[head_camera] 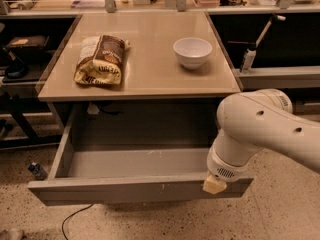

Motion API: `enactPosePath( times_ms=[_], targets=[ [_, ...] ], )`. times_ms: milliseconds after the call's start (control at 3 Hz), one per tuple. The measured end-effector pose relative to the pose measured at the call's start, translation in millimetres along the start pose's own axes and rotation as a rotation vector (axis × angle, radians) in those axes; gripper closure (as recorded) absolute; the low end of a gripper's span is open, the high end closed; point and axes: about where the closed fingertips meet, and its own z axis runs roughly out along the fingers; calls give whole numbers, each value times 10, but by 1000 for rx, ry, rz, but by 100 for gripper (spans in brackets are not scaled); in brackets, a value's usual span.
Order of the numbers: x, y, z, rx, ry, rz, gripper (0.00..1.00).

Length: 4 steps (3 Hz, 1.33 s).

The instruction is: Close top drawer

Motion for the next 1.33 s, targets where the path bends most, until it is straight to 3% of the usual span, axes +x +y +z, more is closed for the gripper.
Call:
enactPosePath(
  times_ms=[333, 667, 1333],
  targets=[
    [103, -10, 83, -3, 13, 43, 100],
    [78, -222, 8, 50, 2, 78, 100],
    [-189, -773, -164, 149, -56, 85, 100]
  ],
)
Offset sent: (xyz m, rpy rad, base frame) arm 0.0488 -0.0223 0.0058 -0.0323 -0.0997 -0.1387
